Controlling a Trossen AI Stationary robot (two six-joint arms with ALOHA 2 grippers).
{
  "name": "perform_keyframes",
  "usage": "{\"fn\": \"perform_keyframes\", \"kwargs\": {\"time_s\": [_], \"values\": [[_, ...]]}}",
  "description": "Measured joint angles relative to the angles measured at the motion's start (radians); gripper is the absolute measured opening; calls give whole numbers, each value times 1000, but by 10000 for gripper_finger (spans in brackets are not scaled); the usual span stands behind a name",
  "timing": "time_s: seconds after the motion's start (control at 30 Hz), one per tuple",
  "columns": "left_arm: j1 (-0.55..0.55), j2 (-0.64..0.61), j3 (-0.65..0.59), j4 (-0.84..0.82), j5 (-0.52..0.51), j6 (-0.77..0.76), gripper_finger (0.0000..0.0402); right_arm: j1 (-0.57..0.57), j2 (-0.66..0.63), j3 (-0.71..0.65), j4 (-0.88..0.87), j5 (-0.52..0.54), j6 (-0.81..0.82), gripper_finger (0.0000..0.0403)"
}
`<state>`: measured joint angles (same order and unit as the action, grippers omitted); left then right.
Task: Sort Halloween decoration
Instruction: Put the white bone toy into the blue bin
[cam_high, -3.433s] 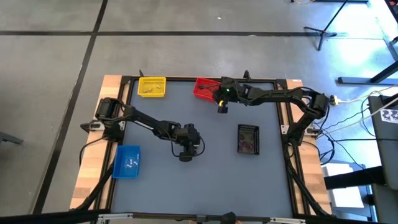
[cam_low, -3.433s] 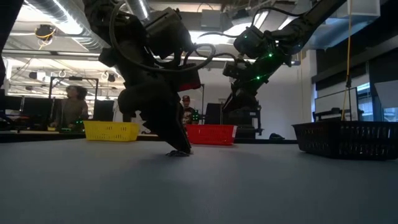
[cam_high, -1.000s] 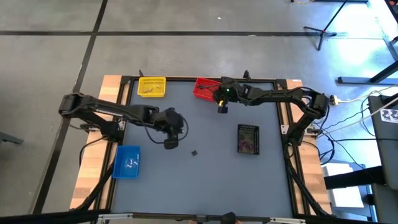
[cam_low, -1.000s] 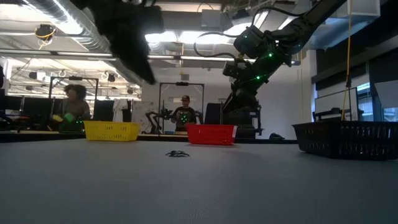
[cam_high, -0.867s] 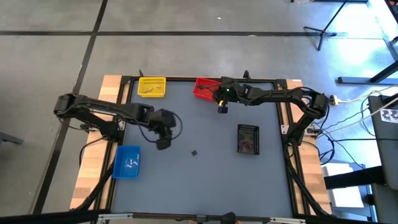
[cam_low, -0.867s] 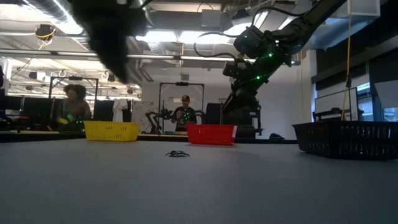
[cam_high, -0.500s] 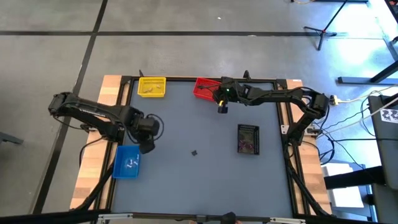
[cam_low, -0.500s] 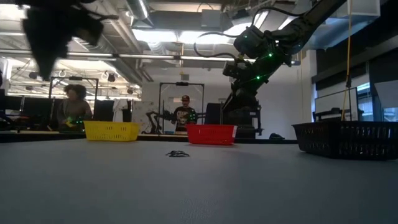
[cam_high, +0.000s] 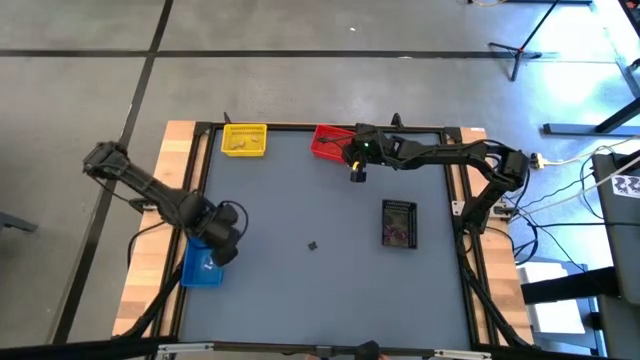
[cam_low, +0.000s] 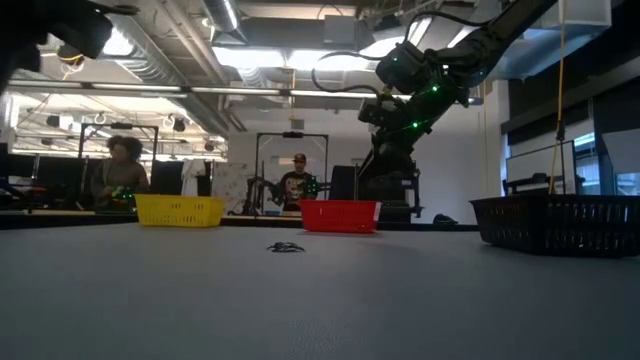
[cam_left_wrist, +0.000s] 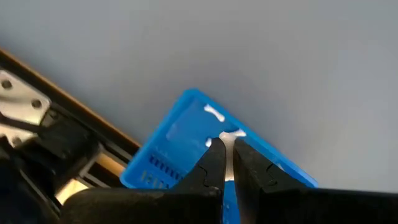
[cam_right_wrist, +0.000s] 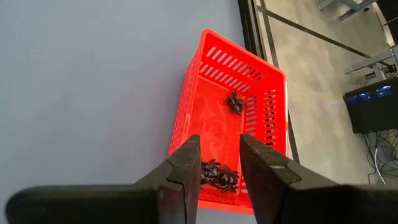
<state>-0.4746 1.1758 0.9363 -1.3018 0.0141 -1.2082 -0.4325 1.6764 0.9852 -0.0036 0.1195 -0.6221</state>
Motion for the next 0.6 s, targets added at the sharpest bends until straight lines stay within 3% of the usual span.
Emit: {"fn": "perform_keyframes", "kwargs": {"time_s": [0.27,0.6], "values": [[-161,27,0,0,-26,-219,5,0,0,0,0,0,0,111],[-245,49,0,0,-27,-252,5,0,0,0,0,0,0,111]]}}
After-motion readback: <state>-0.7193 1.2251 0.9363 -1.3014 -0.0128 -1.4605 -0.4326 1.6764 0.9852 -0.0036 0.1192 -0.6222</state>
